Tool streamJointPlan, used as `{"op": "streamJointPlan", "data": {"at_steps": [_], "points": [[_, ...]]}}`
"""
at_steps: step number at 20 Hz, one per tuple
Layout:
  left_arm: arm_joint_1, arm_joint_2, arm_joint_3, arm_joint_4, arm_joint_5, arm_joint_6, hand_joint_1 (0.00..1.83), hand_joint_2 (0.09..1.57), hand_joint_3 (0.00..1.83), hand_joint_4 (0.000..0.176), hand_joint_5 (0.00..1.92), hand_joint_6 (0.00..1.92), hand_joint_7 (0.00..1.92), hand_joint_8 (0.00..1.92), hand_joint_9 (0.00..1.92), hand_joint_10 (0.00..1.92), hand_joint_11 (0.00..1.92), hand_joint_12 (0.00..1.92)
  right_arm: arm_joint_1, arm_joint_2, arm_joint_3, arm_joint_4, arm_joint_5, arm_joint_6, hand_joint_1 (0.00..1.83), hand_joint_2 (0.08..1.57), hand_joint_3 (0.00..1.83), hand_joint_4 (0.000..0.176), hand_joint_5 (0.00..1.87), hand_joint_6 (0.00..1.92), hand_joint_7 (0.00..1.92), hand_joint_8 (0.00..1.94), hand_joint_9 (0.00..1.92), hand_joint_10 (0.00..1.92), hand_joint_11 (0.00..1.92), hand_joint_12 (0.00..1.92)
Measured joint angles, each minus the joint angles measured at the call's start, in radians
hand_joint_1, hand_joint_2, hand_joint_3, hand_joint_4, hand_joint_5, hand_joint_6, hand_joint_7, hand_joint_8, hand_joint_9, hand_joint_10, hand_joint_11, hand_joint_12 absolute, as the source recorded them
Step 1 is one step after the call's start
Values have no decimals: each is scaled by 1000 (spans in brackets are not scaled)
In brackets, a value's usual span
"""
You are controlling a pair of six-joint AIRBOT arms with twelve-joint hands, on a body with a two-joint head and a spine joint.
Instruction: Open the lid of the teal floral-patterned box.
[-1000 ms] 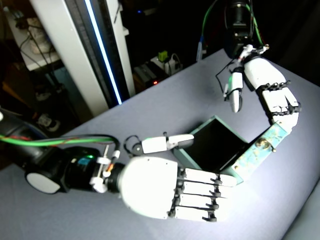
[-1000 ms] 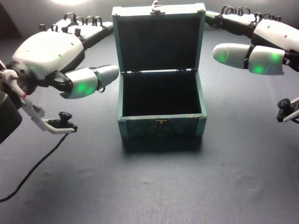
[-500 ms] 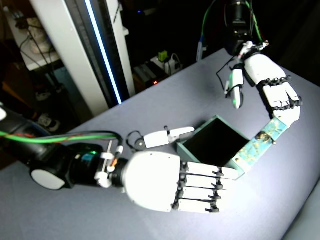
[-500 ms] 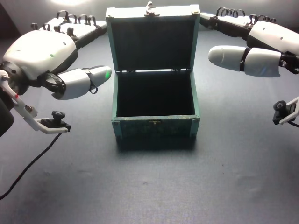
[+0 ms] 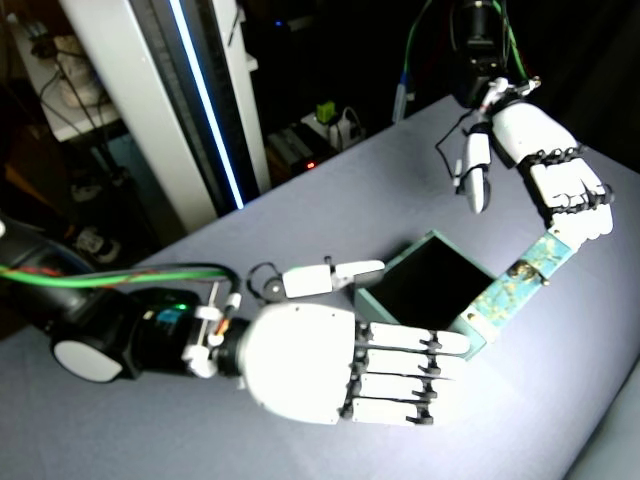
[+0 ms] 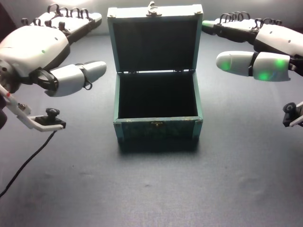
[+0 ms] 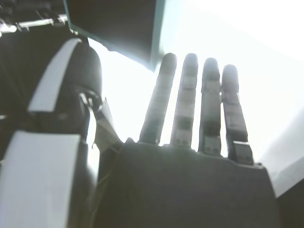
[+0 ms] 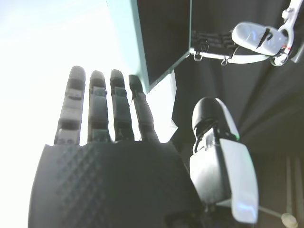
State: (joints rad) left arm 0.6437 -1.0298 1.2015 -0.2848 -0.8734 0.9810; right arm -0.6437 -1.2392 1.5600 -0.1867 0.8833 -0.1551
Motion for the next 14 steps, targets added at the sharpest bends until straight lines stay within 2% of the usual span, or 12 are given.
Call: {"op": "streamJointPlan", "data": {"at_steps": [5,7,8,10,12,13,14], "points": [[23,13,-2,-30,-31,6,180,1345,1,0,140,1,201,0,165,0,0,374,-10,3,0,8,-1,-1,0,1333,4,0,191,2,183,2,129,3,0,373],[37,27,-19,-40,-39,7,207,1347,0,0,130,0,180,1,147,0,0,300,-12,13,-2,10,-1,-5,0,1325,0,0,193,0,171,0,122,0,0,372],[52,45,-31,-41,-50,7,130,1331,0,0,127,0,177,0,142,0,0,279,-15,24,-5,19,1,-9,0,1284,0,0,182,1,156,1,94,1,0,335],[80,78,-63,-61,-110,7,95,1334,1,0,119,0,156,0,109,0,0,196,-19,67,-47,41,2,-50,0,1282,0,0,199,9,183,12,140,20,51,351],[108,111,-97,-60,-176,7,205,1314,0,0,153,8,181,6,139,8,16,210,-22,121,-110,55,21,-130,0,1276,0,0,241,7,215,6,152,3,23,364],[125,125,-117,-51,-207,7,148,1311,0,0,125,2,145,1,92,1,2,134,-33,146,-137,66,47,-155,0,1280,0,0,258,2,227,2,158,1,4,436],[160,153,-158,-33,-265,6,236,1362,0,0,116,0,132,0,87,0,0,182,-65,186,-175,87,107,-166,0,1274,0,0,155,14,134,13,43,16,23,91]]}}
